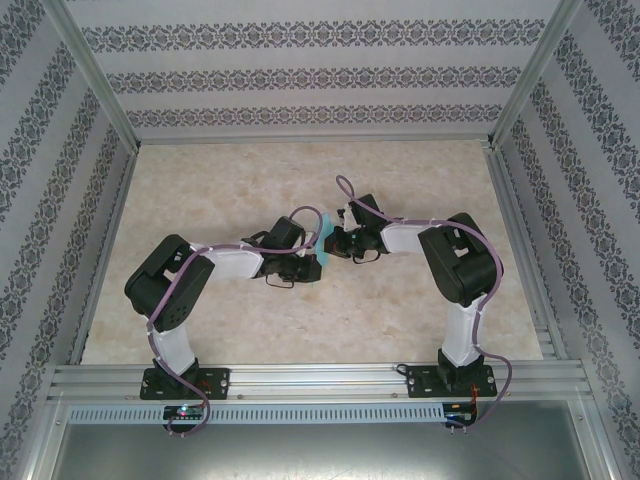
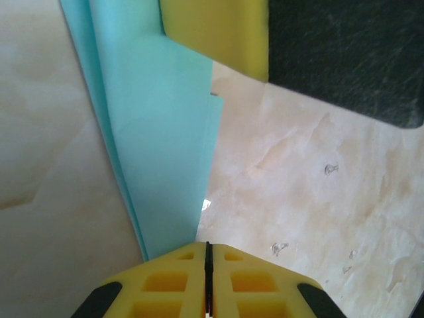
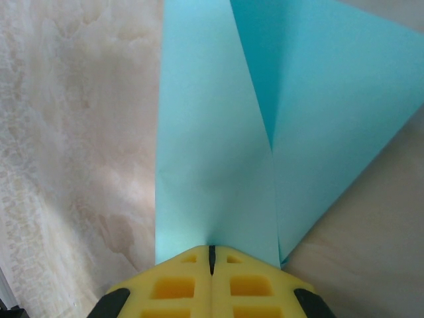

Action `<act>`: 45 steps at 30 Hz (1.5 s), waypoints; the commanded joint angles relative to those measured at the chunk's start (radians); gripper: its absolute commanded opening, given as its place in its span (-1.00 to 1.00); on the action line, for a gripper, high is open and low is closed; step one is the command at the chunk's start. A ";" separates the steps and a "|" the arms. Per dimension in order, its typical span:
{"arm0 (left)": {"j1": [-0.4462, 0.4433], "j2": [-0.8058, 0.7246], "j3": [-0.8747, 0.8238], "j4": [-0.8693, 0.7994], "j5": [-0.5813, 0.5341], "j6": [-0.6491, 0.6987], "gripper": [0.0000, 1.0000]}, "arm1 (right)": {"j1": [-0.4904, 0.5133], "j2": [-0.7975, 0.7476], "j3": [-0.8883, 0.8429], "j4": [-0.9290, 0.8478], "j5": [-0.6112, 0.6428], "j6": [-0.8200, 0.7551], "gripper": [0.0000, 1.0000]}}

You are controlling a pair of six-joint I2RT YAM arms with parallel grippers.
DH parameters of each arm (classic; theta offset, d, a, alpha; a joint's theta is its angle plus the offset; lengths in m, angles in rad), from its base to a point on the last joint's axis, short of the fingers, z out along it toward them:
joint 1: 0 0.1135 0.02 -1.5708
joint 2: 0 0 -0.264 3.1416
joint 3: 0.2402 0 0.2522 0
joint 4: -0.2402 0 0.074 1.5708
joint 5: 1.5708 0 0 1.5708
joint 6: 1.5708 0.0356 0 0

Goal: Fold a paper plane with a square sheet of paper (pick it up from the middle)
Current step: Fold the wing for the fifth time at the center of the table.

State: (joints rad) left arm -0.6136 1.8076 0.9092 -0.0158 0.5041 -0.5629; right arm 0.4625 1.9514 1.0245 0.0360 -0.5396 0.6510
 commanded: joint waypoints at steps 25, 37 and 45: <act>-0.049 -0.059 -0.121 -0.143 0.035 0.053 -0.78 | -0.010 0.059 -0.046 -0.138 0.115 -0.034 -0.98; -0.051 -0.185 -0.122 -0.160 0.068 0.032 -0.78 | -0.007 0.056 -0.044 -0.134 0.108 -0.036 -0.98; -0.001 -0.192 -0.002 -0.134 -0.071 0.023 -0.76 | 0.004 0.044 -0.045 -0.122 0.086 -0.029 -0.98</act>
State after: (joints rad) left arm -0.6399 1.6054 0.8661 -0.1547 0.4904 -0.5308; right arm 0.4625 1.9511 1.0245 0.0334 -0.5442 0.6468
